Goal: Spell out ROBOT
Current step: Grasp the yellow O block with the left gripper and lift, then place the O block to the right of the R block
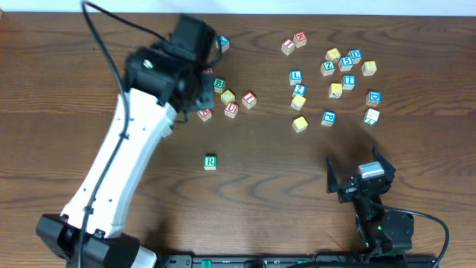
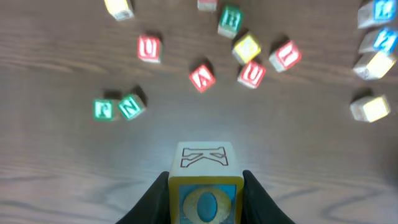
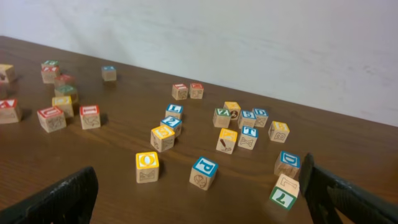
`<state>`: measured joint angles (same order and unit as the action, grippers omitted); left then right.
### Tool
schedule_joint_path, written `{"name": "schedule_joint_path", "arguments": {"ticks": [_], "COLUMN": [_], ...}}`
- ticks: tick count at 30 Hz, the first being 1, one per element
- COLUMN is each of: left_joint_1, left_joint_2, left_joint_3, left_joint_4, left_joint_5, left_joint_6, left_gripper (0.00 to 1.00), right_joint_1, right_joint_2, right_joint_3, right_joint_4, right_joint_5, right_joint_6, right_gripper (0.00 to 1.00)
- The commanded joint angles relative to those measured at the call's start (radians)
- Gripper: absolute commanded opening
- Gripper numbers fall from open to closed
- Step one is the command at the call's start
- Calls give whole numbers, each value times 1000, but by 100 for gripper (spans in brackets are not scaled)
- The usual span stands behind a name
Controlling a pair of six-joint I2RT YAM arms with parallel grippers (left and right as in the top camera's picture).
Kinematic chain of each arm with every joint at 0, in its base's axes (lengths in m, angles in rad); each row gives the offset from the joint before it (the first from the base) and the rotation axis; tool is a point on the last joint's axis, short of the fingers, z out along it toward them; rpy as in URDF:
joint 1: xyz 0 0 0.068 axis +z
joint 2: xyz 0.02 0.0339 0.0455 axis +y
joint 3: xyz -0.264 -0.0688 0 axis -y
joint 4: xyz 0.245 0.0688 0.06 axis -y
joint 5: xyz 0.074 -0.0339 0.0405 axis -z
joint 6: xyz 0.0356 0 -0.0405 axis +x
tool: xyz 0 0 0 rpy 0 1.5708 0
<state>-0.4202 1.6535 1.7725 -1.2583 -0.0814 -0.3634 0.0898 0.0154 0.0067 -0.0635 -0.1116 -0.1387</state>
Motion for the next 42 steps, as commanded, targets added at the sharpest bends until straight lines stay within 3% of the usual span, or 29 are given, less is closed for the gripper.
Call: {"name": "schedule_joint_path", "arguments": {"ticks": [1, 5, 9, 19, 42], "left_joint_1": [-73, -199, -308, -327, -327], "left_joint_2": [-61, -122, -122, -122, 0], "left_joint_3": [-254, -519, -618, -814, -847], "left_joint_4": [119, 312, 409, 592, 710], "left_joint_5": [-16, -17, -67, -69, -95], "left_joint_6": [-96, -174, -290, -323, -308], "left_gripper": [8, 8, 8, 8, 8], "right_joint_1": [3, 3, 3, 3, 3], "right_joint_2": [-4, -4, -4, -4, -4], "right_joint_3": [-1, -1, -1, -1, -1], "right_joint_4": [-4, -4, -4, -4, -4], "right_joint_5": [4, 4, 4, 4, 4], "right_joint_6": [11, 11, 11, 11, 11], "right_gripper": [99, 99, 99, 99, 99]}}
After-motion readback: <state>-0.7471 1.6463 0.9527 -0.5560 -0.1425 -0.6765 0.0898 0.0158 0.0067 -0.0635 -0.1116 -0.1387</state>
